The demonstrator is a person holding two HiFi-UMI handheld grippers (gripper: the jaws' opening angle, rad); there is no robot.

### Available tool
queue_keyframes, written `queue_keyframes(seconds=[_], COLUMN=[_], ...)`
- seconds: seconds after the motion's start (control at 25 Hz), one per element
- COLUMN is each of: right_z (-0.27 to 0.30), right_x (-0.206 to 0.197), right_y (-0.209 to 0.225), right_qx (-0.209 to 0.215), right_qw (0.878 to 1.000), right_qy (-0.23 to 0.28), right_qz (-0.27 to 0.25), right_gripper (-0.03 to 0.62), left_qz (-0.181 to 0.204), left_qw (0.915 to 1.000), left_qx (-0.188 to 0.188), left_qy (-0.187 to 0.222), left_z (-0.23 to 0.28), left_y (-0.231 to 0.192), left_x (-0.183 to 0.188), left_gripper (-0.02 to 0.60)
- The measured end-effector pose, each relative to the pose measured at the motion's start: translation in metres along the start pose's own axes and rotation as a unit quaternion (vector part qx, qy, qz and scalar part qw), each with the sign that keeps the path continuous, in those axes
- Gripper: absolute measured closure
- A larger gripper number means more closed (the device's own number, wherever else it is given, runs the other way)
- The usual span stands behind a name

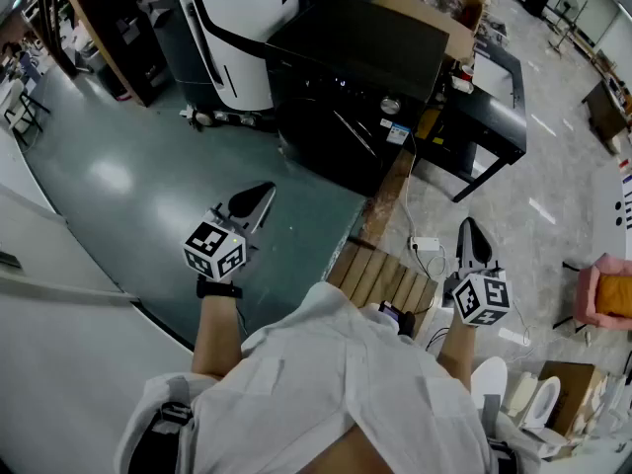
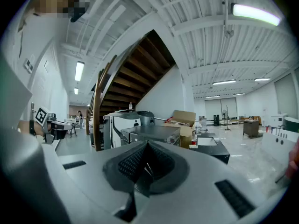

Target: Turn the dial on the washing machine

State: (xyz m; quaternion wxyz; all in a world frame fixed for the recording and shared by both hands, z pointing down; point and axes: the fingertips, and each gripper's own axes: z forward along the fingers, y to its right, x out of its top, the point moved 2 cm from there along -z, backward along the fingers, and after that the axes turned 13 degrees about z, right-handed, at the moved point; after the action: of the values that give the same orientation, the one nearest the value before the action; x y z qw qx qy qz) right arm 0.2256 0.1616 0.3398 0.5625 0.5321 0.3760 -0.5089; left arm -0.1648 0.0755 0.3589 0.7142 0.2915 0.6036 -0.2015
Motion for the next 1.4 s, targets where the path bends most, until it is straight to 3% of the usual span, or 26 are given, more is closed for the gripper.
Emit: queue_keyframes(seconds=[0.4,0.64,1.16,1.4], right_z=[0.001,0.002,0.015,0.047], right_x=[-0.002,0.003,-0.01,-0.015], right_y=[0.002,0.003,-0.018,-0.016], right_qx=[-0.001,-0.001,0.024,0.039], right_qw=[1.0,0.999,0.999,0.999], right_qy=[-0.005,0.031,-0.01,-0.026], right_qz=[-0.004,0.015,-0.018,-0.021], right_gripper=[0.594,0.592,0.592,0.592], left_qz=[0.009,0.009,-0.008,-0.011], left_qw=[0.9998,0.9995,0.9991,0.9991], left_qx=[-0.014,-0.018,-0.022,-0.016], left_qy=[-0.009,-0.023,-0.036,-0.037], left_z=[0.007,0.003,-0.001,0.008], left_y=[0.001,0.002,0.0,-0.009], left_x=[-0.004,-0.014,-0.029,-0.034], left_gripper=[0.565,0.565,0.565,0.565])
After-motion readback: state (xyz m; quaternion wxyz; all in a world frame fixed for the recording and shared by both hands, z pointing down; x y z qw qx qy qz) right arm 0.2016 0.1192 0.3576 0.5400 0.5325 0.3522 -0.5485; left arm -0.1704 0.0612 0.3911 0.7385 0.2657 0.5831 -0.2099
